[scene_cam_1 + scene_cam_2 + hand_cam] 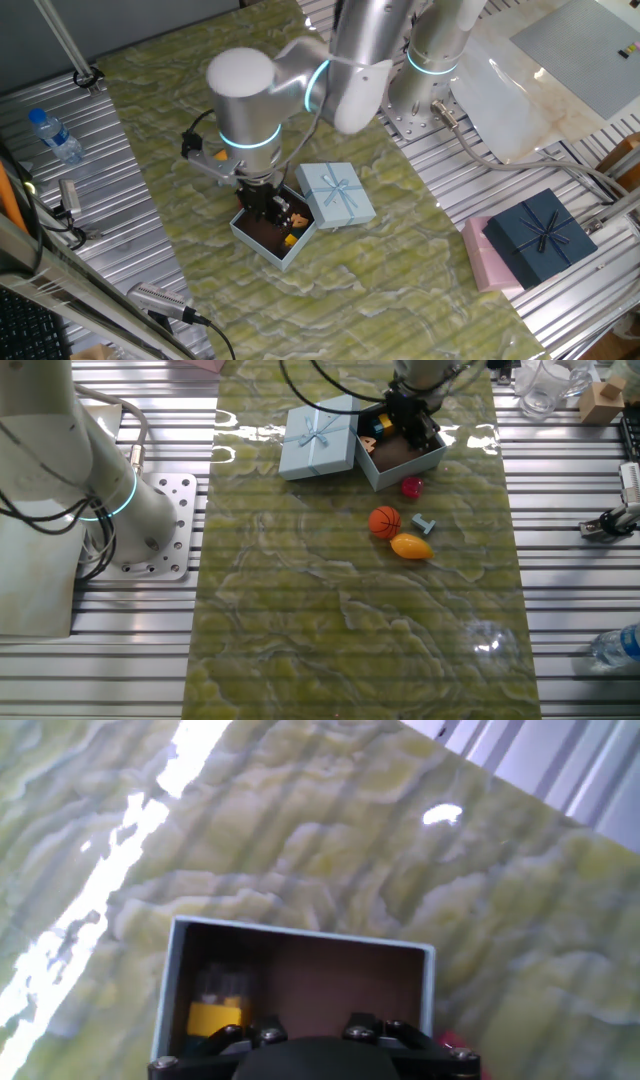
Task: Take everything out of the gift box
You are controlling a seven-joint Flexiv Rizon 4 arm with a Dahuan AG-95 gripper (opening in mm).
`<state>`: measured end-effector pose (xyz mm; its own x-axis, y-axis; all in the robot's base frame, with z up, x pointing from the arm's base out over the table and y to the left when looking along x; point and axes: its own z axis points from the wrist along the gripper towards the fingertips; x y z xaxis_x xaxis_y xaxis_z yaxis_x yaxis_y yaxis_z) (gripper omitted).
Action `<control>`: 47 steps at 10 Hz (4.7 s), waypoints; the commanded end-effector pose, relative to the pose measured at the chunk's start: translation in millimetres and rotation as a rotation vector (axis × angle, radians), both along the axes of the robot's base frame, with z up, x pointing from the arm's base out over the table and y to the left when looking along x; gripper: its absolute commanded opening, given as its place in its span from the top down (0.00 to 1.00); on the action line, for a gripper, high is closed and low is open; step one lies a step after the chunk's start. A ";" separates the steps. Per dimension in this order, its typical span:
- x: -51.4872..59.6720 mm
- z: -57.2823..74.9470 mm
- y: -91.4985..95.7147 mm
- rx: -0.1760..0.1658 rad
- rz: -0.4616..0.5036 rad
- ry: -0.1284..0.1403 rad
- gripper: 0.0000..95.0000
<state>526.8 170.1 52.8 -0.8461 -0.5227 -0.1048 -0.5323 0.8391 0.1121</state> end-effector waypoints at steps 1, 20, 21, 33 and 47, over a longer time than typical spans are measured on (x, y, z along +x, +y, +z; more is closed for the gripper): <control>-3.2 0.1 7.0 0.002 -0.013 -0.002 0.60; -10.2 -11.3 21.1 0.003 -0.034 0.005 0.60; -9.8 -12.3 22.2 0.003 -0.037 0.003 0.60; -4.1 -19.5 21.3 -0.015 -0.039 -0.016 0.60; 6.2 -16.2 -11.6 -0.040 -0.002 -0.016 0.40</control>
